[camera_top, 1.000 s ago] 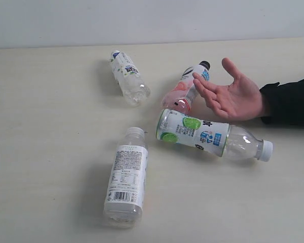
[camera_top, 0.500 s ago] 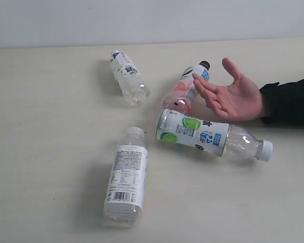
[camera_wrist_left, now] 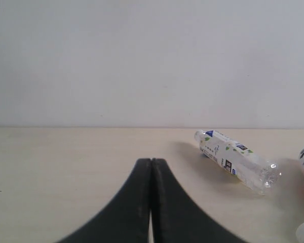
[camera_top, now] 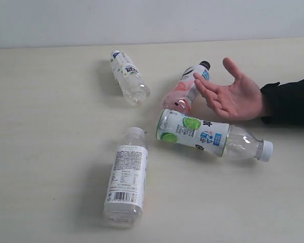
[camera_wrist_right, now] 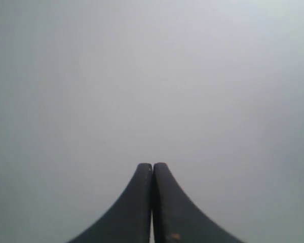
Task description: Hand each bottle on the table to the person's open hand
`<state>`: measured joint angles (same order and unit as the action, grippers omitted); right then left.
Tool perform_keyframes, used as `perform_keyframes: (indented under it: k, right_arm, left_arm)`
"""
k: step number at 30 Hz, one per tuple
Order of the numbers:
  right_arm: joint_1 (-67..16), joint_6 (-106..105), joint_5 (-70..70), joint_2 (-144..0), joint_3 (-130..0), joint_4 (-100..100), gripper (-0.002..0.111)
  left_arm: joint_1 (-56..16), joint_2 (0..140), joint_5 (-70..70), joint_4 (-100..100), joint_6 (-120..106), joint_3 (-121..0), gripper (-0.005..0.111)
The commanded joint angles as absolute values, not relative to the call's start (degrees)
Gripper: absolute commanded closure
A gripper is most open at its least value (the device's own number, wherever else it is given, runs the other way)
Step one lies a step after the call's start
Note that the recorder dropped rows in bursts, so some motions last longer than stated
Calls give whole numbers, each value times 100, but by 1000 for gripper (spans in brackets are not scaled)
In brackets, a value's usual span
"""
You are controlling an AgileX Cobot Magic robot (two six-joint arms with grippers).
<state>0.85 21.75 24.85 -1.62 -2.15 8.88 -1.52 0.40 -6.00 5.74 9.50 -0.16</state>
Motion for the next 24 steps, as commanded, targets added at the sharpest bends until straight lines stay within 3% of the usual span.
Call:
perform_keyframes:
  k: [1, 8, 13, 19, 22, 24]
  right_arm:
    - [68, 2231, 1949, -1049, -1154, 909, 108]
    - [68, 2203, -233, -3113, -3336, -1070, 108]
    - [68, 1039, -2326, -4068, -4543, -1128, 108]
    - [68, -1885, -5093, -5808, -6007, 1793, 108]
    - [68, -2638, -5774, -6526, -6273, 2718, 107]
    - [-115, -3346, -5903, -6950, -6287, 3014, 98]
  left_arm:
    - [-179, 0, -588, 528, 916, 0, 107]
    - [-179, 0, -588, 528, 916, 0, 107]
    - [-179, 0, -588, 528, 916, 0, 107]
    - [-179, 0, -588, 528, 916, 0, 107]
    - [-179, 0, -588, 528, 916, 0, 107]
    - [-179, 0, -588, 528, 916, 0, 107]
